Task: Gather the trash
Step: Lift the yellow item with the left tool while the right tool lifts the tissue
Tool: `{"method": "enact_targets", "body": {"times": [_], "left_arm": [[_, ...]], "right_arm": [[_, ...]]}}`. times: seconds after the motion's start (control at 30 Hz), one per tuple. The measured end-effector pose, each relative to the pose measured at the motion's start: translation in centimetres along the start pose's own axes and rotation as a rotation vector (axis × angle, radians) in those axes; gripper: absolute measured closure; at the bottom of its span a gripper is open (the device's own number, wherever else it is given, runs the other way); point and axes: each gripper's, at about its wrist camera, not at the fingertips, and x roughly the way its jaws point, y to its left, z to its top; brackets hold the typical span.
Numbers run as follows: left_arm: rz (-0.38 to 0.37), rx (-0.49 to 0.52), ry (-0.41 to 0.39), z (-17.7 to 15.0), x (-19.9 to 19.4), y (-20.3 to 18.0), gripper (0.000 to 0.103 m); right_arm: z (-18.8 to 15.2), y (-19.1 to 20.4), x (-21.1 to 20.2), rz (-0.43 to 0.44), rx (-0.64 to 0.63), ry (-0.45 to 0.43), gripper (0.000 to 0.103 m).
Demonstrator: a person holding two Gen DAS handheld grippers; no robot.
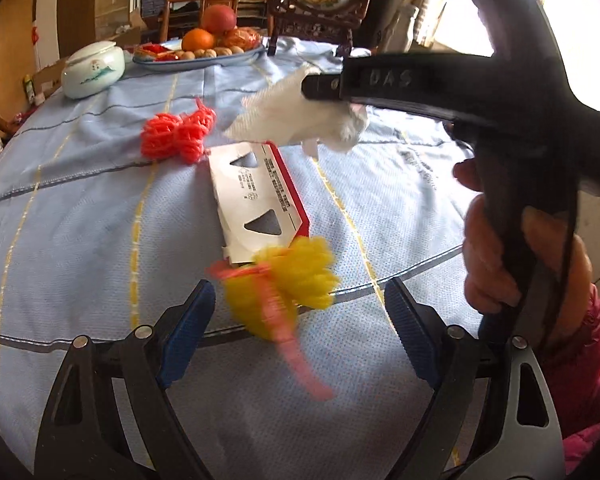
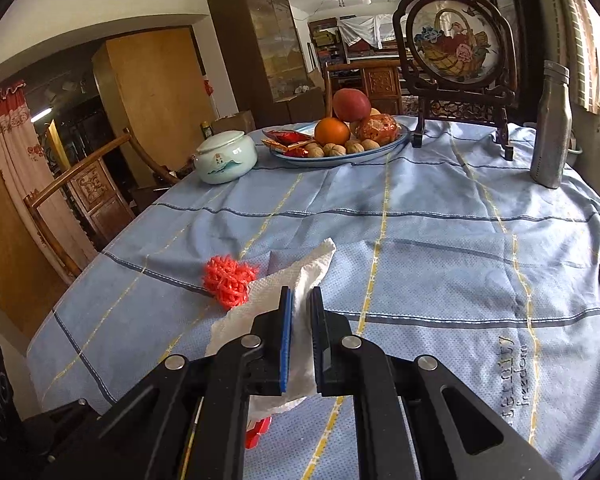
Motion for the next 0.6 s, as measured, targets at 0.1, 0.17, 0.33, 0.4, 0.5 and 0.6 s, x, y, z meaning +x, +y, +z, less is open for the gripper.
{"method": "enact_targets", "body": {"times": [0.1,0.17,0.33,0.4,0.5,0.6], "left_arm": [[0.027,-0.031,0.025,0.3,0.6,0.3,0.054],[0.043,-0.062,0.018,0.5,0.5,0.8,0.058],[0.092,-0.084,-0.041,0.5,-1.5,1.4,0.063],[0.124,-0.075,-0.067,0.5,-2.5,1.3,0.063],[0.143,-0.066,-0.095,0.6,-3.8,0.9,0.063],[0.155,-0.061,-0.119,0.5,-4.7,0.1,0.063]], "right_arm": [[-0.1,-0.3,-0.2,-0.004,0.002,-0.004,0.093],[-0.3,-0.3,-0.4,-0.003,0.000,-0.004,0.093],[-1.2,-0.3,-2.0,-0.034,-0.016,-0.040,0.093],[-1.8,-0.4,-2.9,-0.049,-0.017,-0.049,0.093],[-2.6,-0.7,-4.5,-0.064,-0.014,-0.059,0.093],[-3.2,-0.8,-6.8,-0.088,-0.027,-0.089,0.093]]}}
